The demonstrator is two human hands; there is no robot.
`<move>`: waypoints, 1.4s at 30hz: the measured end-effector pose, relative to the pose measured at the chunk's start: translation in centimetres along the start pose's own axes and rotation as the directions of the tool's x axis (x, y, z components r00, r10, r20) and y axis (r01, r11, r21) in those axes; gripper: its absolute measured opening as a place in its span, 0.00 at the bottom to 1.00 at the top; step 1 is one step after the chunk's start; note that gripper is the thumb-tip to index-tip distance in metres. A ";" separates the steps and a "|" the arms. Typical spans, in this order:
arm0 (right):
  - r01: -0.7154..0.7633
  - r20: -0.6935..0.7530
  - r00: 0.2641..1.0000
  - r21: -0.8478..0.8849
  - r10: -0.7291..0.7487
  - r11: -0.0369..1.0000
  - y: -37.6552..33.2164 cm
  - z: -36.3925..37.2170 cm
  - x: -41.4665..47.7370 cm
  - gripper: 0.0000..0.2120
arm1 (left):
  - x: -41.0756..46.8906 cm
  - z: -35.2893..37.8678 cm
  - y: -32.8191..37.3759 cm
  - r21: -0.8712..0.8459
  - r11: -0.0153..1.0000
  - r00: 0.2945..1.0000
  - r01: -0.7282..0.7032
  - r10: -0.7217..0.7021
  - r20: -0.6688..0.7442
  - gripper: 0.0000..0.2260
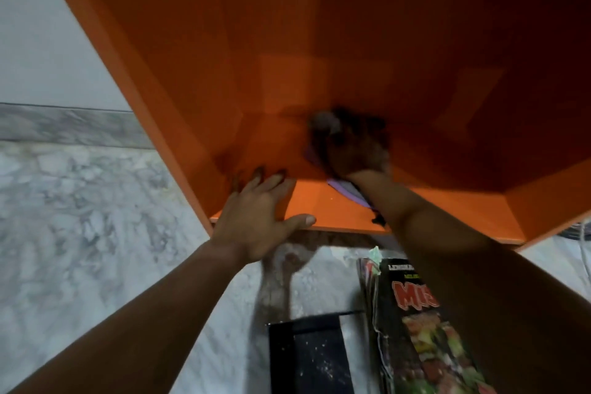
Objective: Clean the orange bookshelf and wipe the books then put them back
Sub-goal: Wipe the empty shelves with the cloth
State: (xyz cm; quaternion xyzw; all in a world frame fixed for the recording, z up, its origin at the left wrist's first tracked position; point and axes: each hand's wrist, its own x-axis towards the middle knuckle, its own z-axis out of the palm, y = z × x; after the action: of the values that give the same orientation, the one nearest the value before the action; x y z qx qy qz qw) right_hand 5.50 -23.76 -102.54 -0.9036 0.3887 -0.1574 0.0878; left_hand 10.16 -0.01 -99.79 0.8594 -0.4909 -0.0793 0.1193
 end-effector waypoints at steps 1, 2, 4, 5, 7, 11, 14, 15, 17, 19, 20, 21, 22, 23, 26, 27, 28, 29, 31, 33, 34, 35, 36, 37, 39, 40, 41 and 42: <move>0.079 -0.033 0.996 -0.022 -0.080 0.997 -2.0 0.6 -0.4 0.34 | -0.4 -0.1 -0.6 -0.024 1.000 1.000 0.000 0.000 -0.024 0.35; 0.152 -0.003 0.988 -0.060 -0.152 0.987 -4.0 1.1 -0.8 0.32 | -0.9 -0.1 -1.3 -0.064 0.998 0.998 -0.005 0.002 -0.057 0.32; 0.283 0.139 0.951 -0.040 -0.275 0.958 -7.4 1.5 -2.5 0.28 | -2.1 0.0 -2.8 -0.133 0.988 0.984 -0.081 0.058 -0.168 0.26; 0.335 0.158 0.932 -0.033 -0.326 0.942 -8.4 1.0 -3.5 0.27 | -3.0 0.0 -3.4 -0.141 0.980 0.965 -0.142 0.105 -0.242 0.23; 0.423 0.187 0.889 0.014 -0.418 0.906 -9.5 0.1 -5.7 0.27 | -4.6 0.1 -4.3 -0.129 0.966 0.916 -0.225 0.164 -0.367 0.16; 0.562 0.251 0.799 0.013 -0.547 0.827 -10.5 -1.3 -10.8 0.27 | -7.1 -1.1 -4.7 -0.084 0.980 0.886 -0.182 0.126 -0.447 0.14; 0.575 0.205 0.772 0.179 -0.602 0.798 -10.2 -2.1 -13.9 0.26 | -7.9 -3.0 -5.1 -0.010 1.000 0.874 0.015 -0.018 -0.486 0.16; 0.561 0.184 0.768 0.271 -0.614 0.782 -10.0 -2.5 -14.7 0.28 | -8.0 -3.7 -5.4 -0.030 0.994 0.867 0.110 -0.110 -0.486 0.18; 0.509 0.152 0.771 0.437 -0.618 0.742 -9.4 -3.3 -15.0 0.29 | -7.9 -4.2 -6.0 -0.082 0.957 0.840 0.278 -0.284 -0.462 0.20; 0.429 0.097 0.822 0.541 -0.561 0.723 -8.7 -4.1 -14.3 0.28 | -7.4 -4.3 -6.2 -0.113 0.928 0.835 0.355 -0.369 -0.409 0.19; 0.377 0.055 0.865 0.585 -0.498 0.718 -9.5 -4.8 -13.4 0.27 | -7.2 -4.5 -6.6 -0.121 0.930 0.844 0.347 -0.366 -0.391 0.18; 0.306 0.020 0.916 0.614 -0.401 0.727 -10.3 -5.4 -12.3 0.24 | -7.1 -4.6 -6.6 -0.121 0.941 0.864 0.317 -0.339 -0.373 0.17; 0.260 -0.028 0.949 0.636 -0.315 0.727 -11.3 -5.7 -10.8 0.20 | -6.9 -4.6 -6.8 -0.122 0.951 0.880 0.284 -0.309 -0.361 0.16; 0.245 -0.091 0.965 0.641 -0.245 0.727 -12.1 -5.7 -9.1 0.17 | -6.9 -4.5 -6.9 -0.128 0.960 0.891 0.251 -0.280 -0.358 0.15; 0.164 -0.076 0.986 0.538 -0.147 0.827 -14.1 -4.0 -2.5 0.20 | -6.7 -4.0 -7.6 -0.136 0.972 0.900 0.192 -0.229 -0.371 0.15; 0.106 0.047 0.989 0.433 -0.140 0.895 -14.5 -2.5 -0.8 0.21 | -6.5 -3.9 -7.9 -0.120 0.976 0.899 0.183 -0.216 -0.381 0.14; 0.095 0.178 0.973 0.280 -0.149 0.955 -14.9 -0.9 0.2 0.21 | -6.4 -3.8 -8.0 -0.107 0.979 0.901 0.176 -0.204 -0.383 0.14; 0.127 0.273 0.949 0.135 -0.160 0.983 -15.5 0.9 0.6 0.23 | -6.3 -3.7 -8.3 -0.097 0.982 0.903 0.165 -0.190 -0.385 0.14; 0.142 0.281 0.948 0.043 -0.148 0.989 -16.8 2.3 -0.3 0.27 | -6.2 -3.8 -8.5 -0.077 0.987 0.914 0.144 -0.163 -0.371 0.14; 0.126 0.221 0.965 0.075 -0.140 0.989 -17.6 3.0 -1.2 0.31 | -6.1 -3.8 -8.8 -0.058 0.988 0.920 0.144 -0.155 -0.359 0.14; 0.127 0.218 0.967 0.047 -0.134 0.991 -17.6 3.0 -2.1 0.33 | -6.2 -3.7 -8.8 -0.067 0.987 0.922 0.149 -0.163 -0.351 0.14; 0.149 0.207 0.967 -0.001 -0.146 0.989 -17.4 2.9 -2.8 0.35 | -6.2 -3.8 -8.9 -0.075 0.986 0.921 0.150 -0.167 -0.353 0.14; 0.188 0.205 0.963 -0.046 -0.175 0.981 -17.0 2.3 -4.5 0.36 | -6.5 -3.8 -8.5 -0.086 0.984 0.923 0.156 -0.177 -0.343 0.14; 0.232 0.194 0.956 -0.055 -0.218 0.971 -16.7 2.4 -5.7 0.35 | -6.3 -3.8 -8.6 -0.084 0.982 0.925 0.168 -0.187 -0.331 0.14; 0.342 0.192 0.925 -0.041 -0.329 0.939 -15.9 1.5 -9.3 0.26 | -6.5 -4.2 -8.4 -0.063 0.975 0.932 0.211 -0.220 -0.287 0.15; 0.389 0.169 0.909 -0.027 -0.380 0.921 -15.5 0.7 -11.0 0.21 | -6.5 -4.7 -8.2 -0.029 0.971 0.936 0.236 -0.235 -0.261 0.16; 0.440 0.129 0.891 -0.004 -0.436 0.898 -15.3 0.1 -12.7 0.17 | -6.5 -5.0 -8.1 0.012 0.966 0.940 0.259 -0.249 -0.234 0.17; 0.466 0.097 0.878 0.045 -0.468 0.884 -15.1 -1.2 -14.1 0.13 | -6.7 -5.7 -7.5 0.054 0.957 0.942 0.284 -0.268 -0.201 0.18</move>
State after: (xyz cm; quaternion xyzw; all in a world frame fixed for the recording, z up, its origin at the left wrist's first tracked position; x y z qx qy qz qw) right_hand 6.08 -3.20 -100.27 -0.9766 0.1526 -0.1302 0.0769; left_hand 14.39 10.17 -96.29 0.9275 -0.3545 0.0079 0.1181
